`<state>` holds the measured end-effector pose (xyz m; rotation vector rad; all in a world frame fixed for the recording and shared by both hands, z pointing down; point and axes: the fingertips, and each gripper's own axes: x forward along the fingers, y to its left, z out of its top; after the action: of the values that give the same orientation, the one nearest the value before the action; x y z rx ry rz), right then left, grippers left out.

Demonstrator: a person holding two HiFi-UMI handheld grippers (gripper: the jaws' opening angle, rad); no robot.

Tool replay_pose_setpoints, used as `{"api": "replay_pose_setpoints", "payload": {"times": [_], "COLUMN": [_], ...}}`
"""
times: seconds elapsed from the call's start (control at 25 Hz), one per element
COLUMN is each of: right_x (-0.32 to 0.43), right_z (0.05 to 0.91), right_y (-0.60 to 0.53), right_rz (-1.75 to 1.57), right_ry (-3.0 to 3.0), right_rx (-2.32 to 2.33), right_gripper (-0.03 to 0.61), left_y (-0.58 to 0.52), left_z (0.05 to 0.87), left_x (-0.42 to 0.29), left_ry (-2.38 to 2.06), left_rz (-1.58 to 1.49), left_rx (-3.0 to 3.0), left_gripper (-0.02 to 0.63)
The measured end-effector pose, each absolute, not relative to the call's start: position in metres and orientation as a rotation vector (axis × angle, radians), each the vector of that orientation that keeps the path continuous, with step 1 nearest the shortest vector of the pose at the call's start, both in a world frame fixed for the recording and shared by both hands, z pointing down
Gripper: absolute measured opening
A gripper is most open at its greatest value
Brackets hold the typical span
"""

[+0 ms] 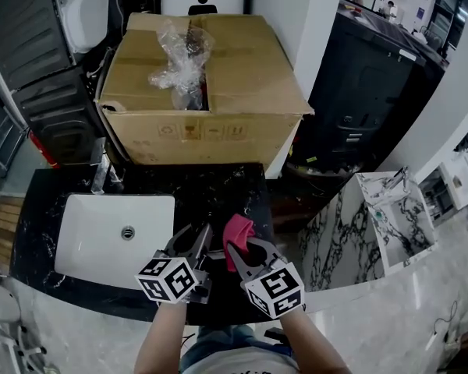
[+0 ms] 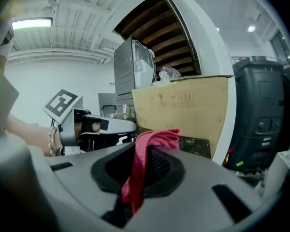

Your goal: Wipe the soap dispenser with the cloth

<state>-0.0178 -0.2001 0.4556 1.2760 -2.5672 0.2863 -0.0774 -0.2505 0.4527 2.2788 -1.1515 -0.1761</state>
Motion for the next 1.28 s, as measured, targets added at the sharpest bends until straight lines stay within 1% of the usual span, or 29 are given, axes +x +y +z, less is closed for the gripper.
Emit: {"api": "replay_pose_setpoints", "payload": {"times": [0.24, 0.48, 0.72, 0.92, 1.08, 1.28], "right_x": [-0.027, -0.009, -0.006, -0.026, -0.042, -0.019], "right_z": [0.48, 0.516, 0.484, 0.456, 0.458, 0.481], "right_y": [-0.19, -0.184, -0.197, -0.219, -0.23, -0.232], "right_rz": [0.269, 0.352, 0.372, 0.392, 0.37, 0.464], "right_ry": [-2.47, -2.316, -2.413, -2.548, -2.572, -2.431], "right_rx": [1.138, 1.162, 1.254, 1.252, 1.236, 1.35], "right_gripper": [0.049, 0.049, 0.049, 0.049, 0.049, 0.049], "left_y": [-0.25, -0.249, -0.25, -0.25, -0.251, -0.253], "left_z": [0.456, 0.462, 0.463, 0.464, 0.467, 0.471], "left_x": [-0.092, -0.107, -0.108, -0.106, -0.109, -0.113], "left_ry": [-1.177, -1.199, -1.195, -1.176, -1.209, -1.236], "left_rz": [-0.214, -0.245, -0.227, -0.182, -0.127, -0.064], "left_rx": [2.23, 2.181, 2.185, 2.196, 2.182, 2.182], "left_gripper": [0.103, 0.104, 0.106, 0.107, 0.112, 0.123]}}
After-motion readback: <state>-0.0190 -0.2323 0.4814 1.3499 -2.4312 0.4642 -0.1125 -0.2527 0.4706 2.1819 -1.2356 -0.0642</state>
